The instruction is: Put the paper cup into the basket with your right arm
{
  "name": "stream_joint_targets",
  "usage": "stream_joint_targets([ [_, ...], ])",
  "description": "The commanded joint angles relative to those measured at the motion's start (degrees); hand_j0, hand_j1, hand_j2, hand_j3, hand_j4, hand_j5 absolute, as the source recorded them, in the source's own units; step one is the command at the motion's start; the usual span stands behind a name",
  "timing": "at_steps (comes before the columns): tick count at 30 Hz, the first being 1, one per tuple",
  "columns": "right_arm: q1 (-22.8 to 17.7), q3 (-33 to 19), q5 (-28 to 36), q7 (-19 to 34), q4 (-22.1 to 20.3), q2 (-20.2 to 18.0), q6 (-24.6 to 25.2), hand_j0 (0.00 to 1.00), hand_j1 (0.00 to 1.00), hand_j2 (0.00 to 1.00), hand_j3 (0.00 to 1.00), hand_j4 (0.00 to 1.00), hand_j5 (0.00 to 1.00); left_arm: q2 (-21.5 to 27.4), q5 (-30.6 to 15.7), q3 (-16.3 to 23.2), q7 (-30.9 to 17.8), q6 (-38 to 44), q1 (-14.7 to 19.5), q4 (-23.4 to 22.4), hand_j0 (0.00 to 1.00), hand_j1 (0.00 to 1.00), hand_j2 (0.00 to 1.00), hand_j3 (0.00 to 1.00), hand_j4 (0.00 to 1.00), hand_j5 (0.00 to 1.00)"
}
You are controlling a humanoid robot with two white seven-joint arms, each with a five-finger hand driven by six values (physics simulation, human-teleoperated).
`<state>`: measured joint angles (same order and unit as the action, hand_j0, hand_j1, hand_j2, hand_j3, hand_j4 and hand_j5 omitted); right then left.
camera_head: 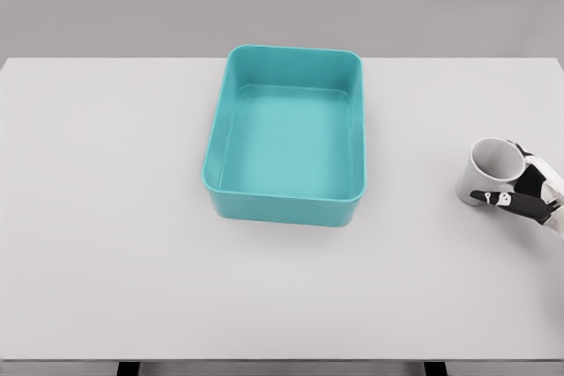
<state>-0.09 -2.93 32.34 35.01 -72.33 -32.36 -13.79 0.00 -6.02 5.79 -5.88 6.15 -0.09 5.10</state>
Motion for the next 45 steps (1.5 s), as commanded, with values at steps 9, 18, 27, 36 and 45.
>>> stream_joint_targets([
  [9,0.5,-0.8,-0.3,0.0,-6.3,-0.6,0.7,0.51,0.51,0.51,0.51,0.51,0.51,0.0,0.0,0.0,0.0,0.0,0.0,0.0,1.0,1.0,1.0,1.0,1.0,1.0],
  [18,4.2,-0.7,-3.5,0.0,-9.1,0.4,2.0,0.51,0.51,0.51,0.51,0.51,0.51,0.0,0.0,0.0,0.0,0.0,0.0,0.0,1.0,1.0,1.0,1.0,1.0,1.0],
  [27,10.0,0.6,-7.6,0.0,-9.1,3.9,6.2,0.51,0.51,0.51,0.51,0.51,0.51,0.0,0.0,0.0,0.0,0.0,0.0,-0.1,1.0,1.0,1.0,1.0,1.0,1.0],
  [36,14.2,2.1,-10.2,0.0,-9.1,6.9,8.7,0.51,0.51,0.51,0.51,0.51,0.51,0.0,0.0,0.0,0.0,0.0,0.0,0.0,1.0,1.0,1.0,1.0,1.0,1.0],
  [45,19.6,4.4,-14.2,0.0,-9.0,10.7,9.4,0.51,0.51,0.51,0.51,0.51,0.51,0.0,0.0,0.0,0.0,0.0,0.0,0.0,1.0,1.0,1.0,1.0,1.0,1.0],
])
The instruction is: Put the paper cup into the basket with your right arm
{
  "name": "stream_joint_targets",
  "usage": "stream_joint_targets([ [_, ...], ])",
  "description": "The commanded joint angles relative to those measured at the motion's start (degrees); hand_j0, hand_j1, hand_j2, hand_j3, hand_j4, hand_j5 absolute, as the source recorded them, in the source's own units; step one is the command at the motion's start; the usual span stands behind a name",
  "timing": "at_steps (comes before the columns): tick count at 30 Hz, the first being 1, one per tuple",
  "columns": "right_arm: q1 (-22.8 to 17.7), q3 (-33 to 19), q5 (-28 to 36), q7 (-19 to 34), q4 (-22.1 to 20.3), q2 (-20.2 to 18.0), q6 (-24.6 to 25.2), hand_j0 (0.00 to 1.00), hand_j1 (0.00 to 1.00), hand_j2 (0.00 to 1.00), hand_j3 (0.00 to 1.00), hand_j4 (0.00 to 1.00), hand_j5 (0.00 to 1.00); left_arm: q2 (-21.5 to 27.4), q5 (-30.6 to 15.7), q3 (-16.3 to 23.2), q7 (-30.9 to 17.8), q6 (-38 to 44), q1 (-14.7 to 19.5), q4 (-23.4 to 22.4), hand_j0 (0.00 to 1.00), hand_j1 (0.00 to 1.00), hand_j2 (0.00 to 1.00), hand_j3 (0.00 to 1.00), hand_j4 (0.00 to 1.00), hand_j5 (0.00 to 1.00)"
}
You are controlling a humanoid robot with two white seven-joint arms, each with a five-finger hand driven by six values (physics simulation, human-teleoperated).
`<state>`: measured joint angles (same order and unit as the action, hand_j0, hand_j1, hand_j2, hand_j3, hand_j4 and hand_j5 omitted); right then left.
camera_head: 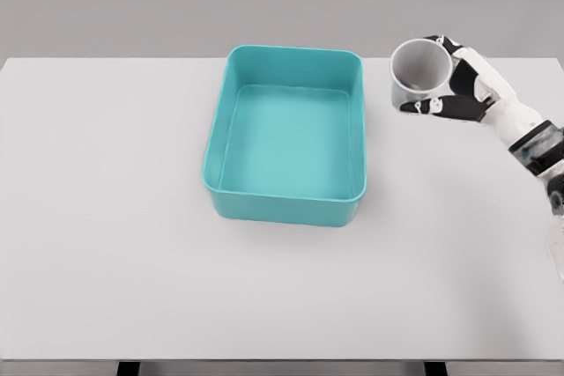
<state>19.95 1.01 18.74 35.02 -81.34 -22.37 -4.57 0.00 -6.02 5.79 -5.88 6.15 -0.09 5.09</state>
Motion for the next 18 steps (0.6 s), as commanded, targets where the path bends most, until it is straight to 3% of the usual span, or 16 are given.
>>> stream_joint_targets([
  [1,0.1,0.6,-1.6,0.0,0.2,1.7,0.3,0.51,0.51,0.51,0.51,0.51,0.51,0.0,0.0,0.0,0.0,0.0,0.0,0.0,1.0,1.0,1.0,1.0,1.0,1.0],
  [18,8.7,8.3,-16.4,0.0,0.2,5.9,1.4,0.51,0.51,0.51,0.51,0.51,0.51,0.0,0.0,0.0,0.0,0.0,0.0,0.0,1.0,1.0,1.0,1.0,1.0,1.0],
])
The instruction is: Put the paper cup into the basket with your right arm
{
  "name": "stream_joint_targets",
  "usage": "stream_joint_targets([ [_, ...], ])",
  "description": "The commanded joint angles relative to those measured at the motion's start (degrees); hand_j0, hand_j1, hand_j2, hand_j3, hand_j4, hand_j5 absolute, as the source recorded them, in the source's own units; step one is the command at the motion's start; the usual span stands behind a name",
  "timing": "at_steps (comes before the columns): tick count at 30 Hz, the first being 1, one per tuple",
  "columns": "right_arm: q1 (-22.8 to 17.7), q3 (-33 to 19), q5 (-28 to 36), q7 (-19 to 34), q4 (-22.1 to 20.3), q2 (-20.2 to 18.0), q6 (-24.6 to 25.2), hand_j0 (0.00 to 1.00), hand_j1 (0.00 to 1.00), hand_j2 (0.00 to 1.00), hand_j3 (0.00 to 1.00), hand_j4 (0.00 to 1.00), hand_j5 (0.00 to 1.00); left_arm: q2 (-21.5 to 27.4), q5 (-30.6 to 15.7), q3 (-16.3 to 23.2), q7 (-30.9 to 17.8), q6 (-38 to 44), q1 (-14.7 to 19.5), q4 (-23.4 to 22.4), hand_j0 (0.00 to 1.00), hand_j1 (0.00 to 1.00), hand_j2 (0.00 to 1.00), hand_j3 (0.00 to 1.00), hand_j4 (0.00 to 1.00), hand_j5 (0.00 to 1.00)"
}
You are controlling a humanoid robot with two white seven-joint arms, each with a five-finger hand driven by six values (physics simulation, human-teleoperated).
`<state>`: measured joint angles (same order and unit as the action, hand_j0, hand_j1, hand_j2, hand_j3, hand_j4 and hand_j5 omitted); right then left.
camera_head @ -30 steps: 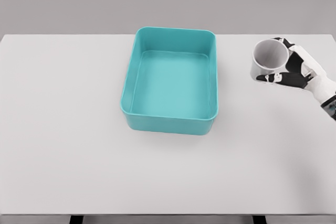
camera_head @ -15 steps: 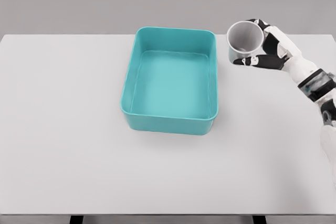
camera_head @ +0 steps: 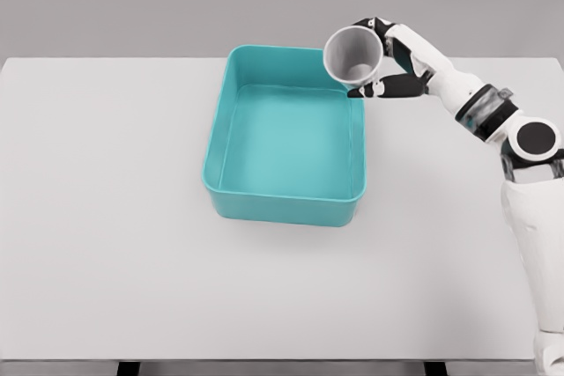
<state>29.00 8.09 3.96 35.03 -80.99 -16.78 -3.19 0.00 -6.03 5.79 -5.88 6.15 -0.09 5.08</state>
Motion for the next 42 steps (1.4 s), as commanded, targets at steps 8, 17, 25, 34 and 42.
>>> stream_joint_targets([
  [8,3.4,6.2,-9.0,0.0,-0.5,2.0,-0.5,0.51,0.51,0.51,0.51,0.51,0.51,0.0,0.0,0.0,0.0,0.0,0.0,-0.1,1.0,1.0,1.0,1.0,1.0,1.0],
  [17,7.4,12.7,-16.3,0.0,-0.6,1.6,-0.6,0.5,0.5,0.5,0.5,0.5,0.5,0.0,0.0,0.0,0.0,0.0,0.0,0.0,1.0,1.0,1.0,1.0,1.0,1.0],
  [25,11.9,20.7,-24.0,0.0,-0.6,0.5,-0.7,0.5,0.5,0.5,0.5,0.5,0.5,0.0,0.1,0.0,0.0,0.0,0.0,-0.1,1.0,1.0,1.0,1.0,1.0,1.0],
  [34,17.8,30.0,-26.6,0.0,-0.6,-2.1,-0.2,0.5,0.5,0.5,0.5,0.5,0.5,0.0,0.0,0.0,0.0,0.0,0.0,0.0,1.0,1.0,1.0,1.0,1.0,1.0],
  [42,18.5,31.6,-26.6,0.0,-1.0,-2.8,-0.2,0.75,0.75,0.75,0.75,0.75,0.75,0.0,0.1,0.0,0.0,0.0,0.0,0.0,1.0,1.0,1.0,1.0,1.0,1.0],
])
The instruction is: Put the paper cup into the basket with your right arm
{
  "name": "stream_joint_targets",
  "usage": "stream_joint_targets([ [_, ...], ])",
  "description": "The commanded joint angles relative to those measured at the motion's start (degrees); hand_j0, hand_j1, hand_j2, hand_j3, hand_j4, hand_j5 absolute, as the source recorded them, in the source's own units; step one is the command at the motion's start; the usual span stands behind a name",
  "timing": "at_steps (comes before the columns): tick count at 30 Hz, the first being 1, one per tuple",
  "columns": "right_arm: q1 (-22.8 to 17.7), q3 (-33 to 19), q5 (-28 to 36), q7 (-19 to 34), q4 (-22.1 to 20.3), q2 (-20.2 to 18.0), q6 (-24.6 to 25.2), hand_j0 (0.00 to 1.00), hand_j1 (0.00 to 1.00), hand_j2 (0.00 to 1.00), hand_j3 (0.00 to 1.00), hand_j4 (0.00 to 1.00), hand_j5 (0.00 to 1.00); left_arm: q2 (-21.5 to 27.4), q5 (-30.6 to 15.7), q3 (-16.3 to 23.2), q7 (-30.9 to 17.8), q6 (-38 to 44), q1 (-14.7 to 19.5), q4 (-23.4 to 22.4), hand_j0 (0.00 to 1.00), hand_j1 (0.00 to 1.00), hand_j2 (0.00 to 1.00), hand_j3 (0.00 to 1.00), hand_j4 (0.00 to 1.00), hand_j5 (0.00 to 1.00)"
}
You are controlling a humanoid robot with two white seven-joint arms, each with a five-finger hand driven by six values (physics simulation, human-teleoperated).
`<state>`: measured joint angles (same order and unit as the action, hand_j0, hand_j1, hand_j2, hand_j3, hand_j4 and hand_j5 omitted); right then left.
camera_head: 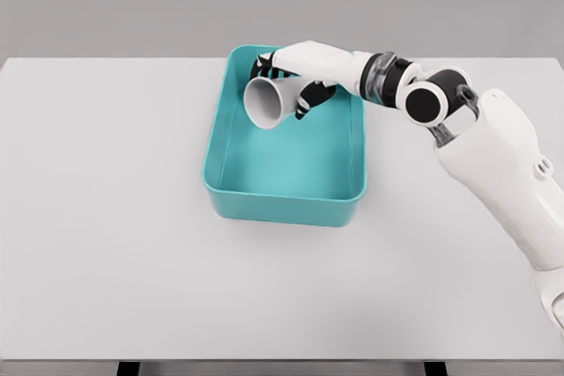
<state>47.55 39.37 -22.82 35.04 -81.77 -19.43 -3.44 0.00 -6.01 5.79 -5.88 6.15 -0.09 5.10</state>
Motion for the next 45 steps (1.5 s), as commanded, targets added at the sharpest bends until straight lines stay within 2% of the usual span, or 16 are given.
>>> stream_joint_targets([
  [1,0.0,0.3,0.1,0.0,-0.9,-0.2,0.0,0.86,0.86,0.86,0.86,0.86,0.86,0.0,0.0,0.0,0.0,0.0,0.0,0.0,1.0,1.0,1.0,1.0,1.0,1.0],
  [3,0.0,0.3,0.1,0.0,-1.1,-0.4,0.0,0.91,0.91,0.91,0.91,0.91,0.91,0.0,0.0,0.0,0.0,0.0,0.0,0.0,1.0,1.0,1.0,1.0,1.0,1.0],
  [10,0.0,0.3,0.1,0.0,-2.4,-1.6,0.1,0.91,0.91,0.91,0.91,0.91,0.91,0.0,0.0,0.0,0.0,0.0,0.0,0.0,1.0,1.0,1.0,1.0,1.0,1.0],
  [13,-0.2,-0.1,0.4,0.0,-5.4,-3.8,0.4,0.92,0.92,0.92,0.92,0.92,0.92,0.0,0.0,0.0,0.0,0.0,0.0,0.0,1.0,1.0,1.0,1.0,1.0,1.0],
  [14,-0.5,-0.5,1.0,0.0,-6.7,-4.1,1.0,0.98,0.98,0.98,0.98,0.98,0.98,0.0,-0.1,0.0,0.0,0.0,0.0,-0.1,1.0,1.0,1.0,1.0,1.0,1.0],
  [16,-1.4,-2.5,1.4,0.0,-9.1,-5.4,1.4,0.98,0.98,0.98,0.98,0.98,0.98,0.0,0.0,0.0,0.0,0.0,0.0,-0.1,1.0,1.0,1.0,1.0,1.0,1.0],
  [17,-2.5,-4.0,2.7,0.0,-10.7,-6.2,1.3,0.98,0.98,0.98,0.98,0.98,0.98,0.0,0.0,0.0,0.0,-0.1,0.0,0.0,1.0,1.0,1.0,1.0,1.0,1.0],
  [19,-6.7,-10.0,10.8,0.0,-14.8,-10.5,0.8,0.99,0.99,0.99,0.99,0.99,0.99,0.0,0.0,0.0,0.0,0.0,0.0,0.0,1.0,1.0,1.0,1.0,1.0,1.0],
  [21,-11.2,-15.2,15.7,0.0,-18.7,-13.9,0.2,0.99,0.99,0.99,0.99,0.99,0.99,0.0,0.0,0.0,0.0,0.0,0.0,0.0,1.0,1.0,1.0,1.0,1.0,1.0],
  [23,-14.9,-19.2,19.5,0.0,-18.8,-15.1,-2.7,1.0,1.0,1.0,1.0,1.0,1.0,0.0,-0.1,0.0,0.0,0.0,0.0,0.0,1.0,1.0,1.0,1.0,1.0,1.0],
  [24,-18.0,-22.9,22.0,0.0,-18.8,-16.1,-4.8,1.0,1.0,1.0,1.0,1.0,1.0,0.0,0.0,0.0,0.0,0.0,0.0,0.0,1.0,1.0,1.0,1.0,1.0,1.0],
  [26,-22.8,-26.3,25.6,0.0,-18.8,-18.9,-8.1,1.0,1.0,1.0,1.0,1.0,1.0,0.0,-0.1,0.0,0.0,0.0,0.0,0.0,1.0,1.0,1.0,1.0,1.0,1.0],
  [28,-27.5,-30.3,26.7,0.0,-18.8,-20.5,-10.7,1.0,1.0,1.0,1.0,1.0,1.0,0.0,0.0,0.0,0.0,0.0,0.0,0.0,1.0,1.0,1.0,1.0,1.0,1.0],
  [29,-31.5,-34.4,29.0,0.0,-18.8,-21.1,-12.3,1.0,1.0,1.0,1.0,1.0,1.0,0.0,0.0,0.0,0.0,0.0,0.0,0.0,1.0,1.0,1.0,1.0,1.0,1.0],
  [31,-34.9,-36.6,29.8,0.0,-18.8,-21.3,-13.8,1.0,1.0,1.0,1.0,1.0,1.0,0.0,0.0,0.0,0.0,0.0,0.0,0.0,1.0,1.0,1.0,1.0,1.0,1.0],
  [45,-36.6,-37.1,29.9,0.0,-18.4,-20.5,-14.3,1.0,1.0,1.0,1.0,1.0,1.0,0.0,-0.7,-0.3,0.0,-0.1,0.1,0.2,1.0,1.0,1.0,1.0,1.0,1.0],
])
